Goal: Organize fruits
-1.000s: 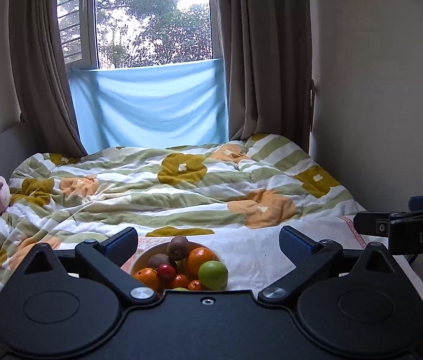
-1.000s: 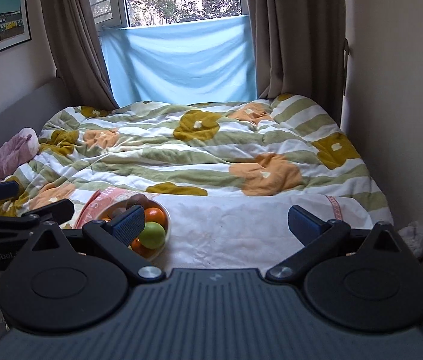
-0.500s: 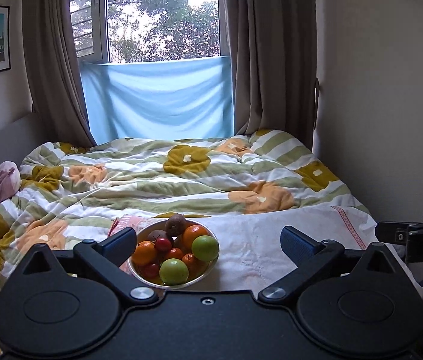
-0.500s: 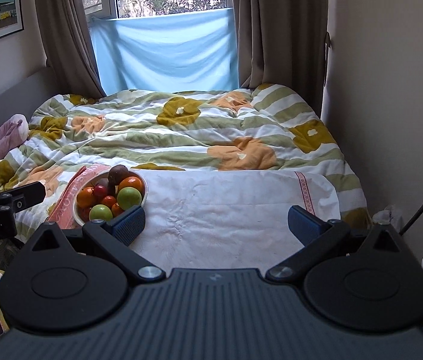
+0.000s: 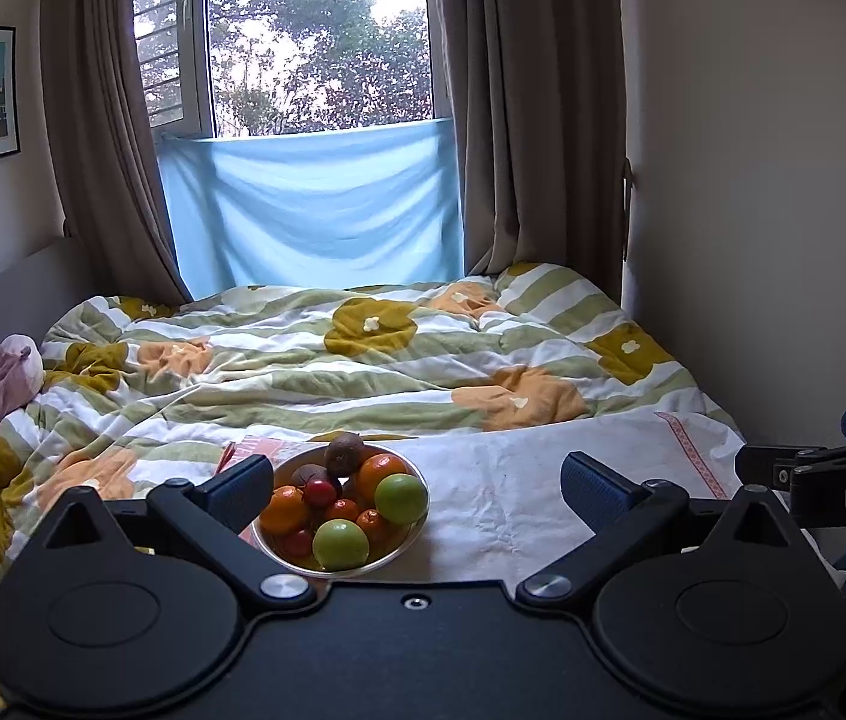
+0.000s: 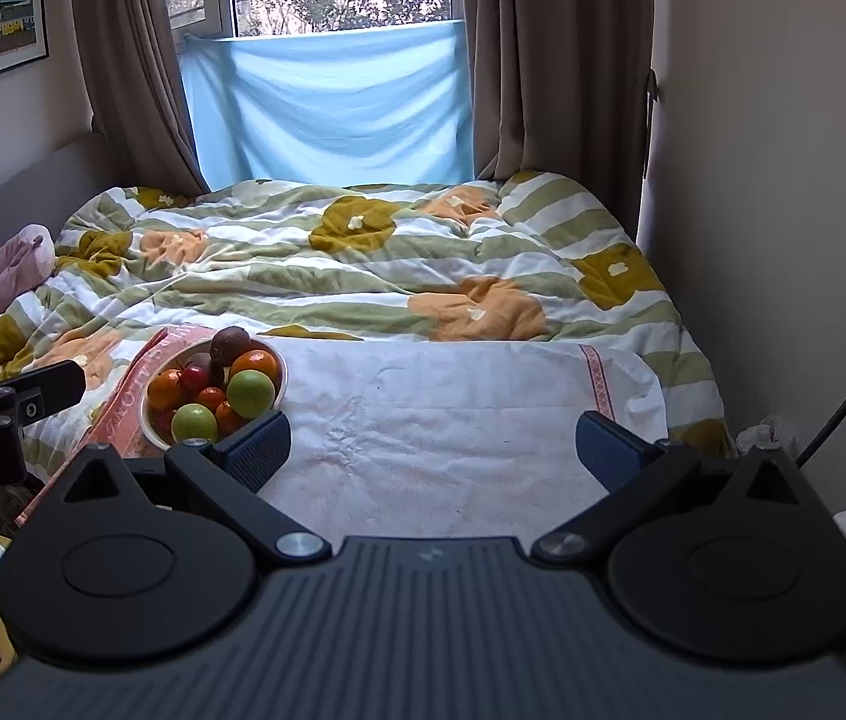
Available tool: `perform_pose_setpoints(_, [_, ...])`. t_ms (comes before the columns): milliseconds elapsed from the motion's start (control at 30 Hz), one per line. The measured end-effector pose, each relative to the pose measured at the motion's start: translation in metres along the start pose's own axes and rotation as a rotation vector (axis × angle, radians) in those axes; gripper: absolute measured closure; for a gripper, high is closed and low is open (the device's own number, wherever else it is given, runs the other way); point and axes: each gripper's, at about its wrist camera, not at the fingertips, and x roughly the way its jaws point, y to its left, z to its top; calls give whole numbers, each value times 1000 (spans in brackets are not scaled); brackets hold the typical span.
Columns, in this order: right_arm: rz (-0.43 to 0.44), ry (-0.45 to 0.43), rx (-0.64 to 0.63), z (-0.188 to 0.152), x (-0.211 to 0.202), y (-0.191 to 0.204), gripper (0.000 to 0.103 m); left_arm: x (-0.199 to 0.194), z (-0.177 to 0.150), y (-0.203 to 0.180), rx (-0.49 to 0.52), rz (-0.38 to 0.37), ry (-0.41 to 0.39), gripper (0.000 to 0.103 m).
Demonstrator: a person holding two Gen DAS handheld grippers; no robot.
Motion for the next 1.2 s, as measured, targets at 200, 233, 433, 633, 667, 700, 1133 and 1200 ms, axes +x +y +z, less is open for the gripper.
perform_pose_setpoints(200, [-2, 0, 2, 2, 1, 1, 0, -2, 0, 1, -3, 0, -4, 0])
perform_pose_setpoints(233, [-3, -1, 3, 2, 1, 1, 0, -2, 0, 2, -3, 0, -4, 0])
perform_pose_setpoints(433, [-6, 2, 6, 1, 1, 0, 0, -3, -1, 3, -7, 0, -2, 0])
perform_pose_setpoints(633, [-8, 3, 8, 1, 2, 0, 0, -3, -2, 3, -7, 1, 1, 0])
perform_pose_setpoints(667, [-9, 5, 10, 0, 2, 0, 0, -4, -2, 3, -5, 2, 1, 0])
perform_pose_setpoints(700, [-11, 6, 14, 0, 2, 0, 0, -4, -3, 3, -4, 1, 1, 0])
perform_pose_setpoints(1133, [-8, 9, 28, -3, 2, -2, 0, -6, -4, 1, 8, 16, -6, 0])
perform_pose_setpoints(1200, [-10, 9, 29, -3, 2, -1, 0, -7, -4, 1, 5, 20, -9, 0])
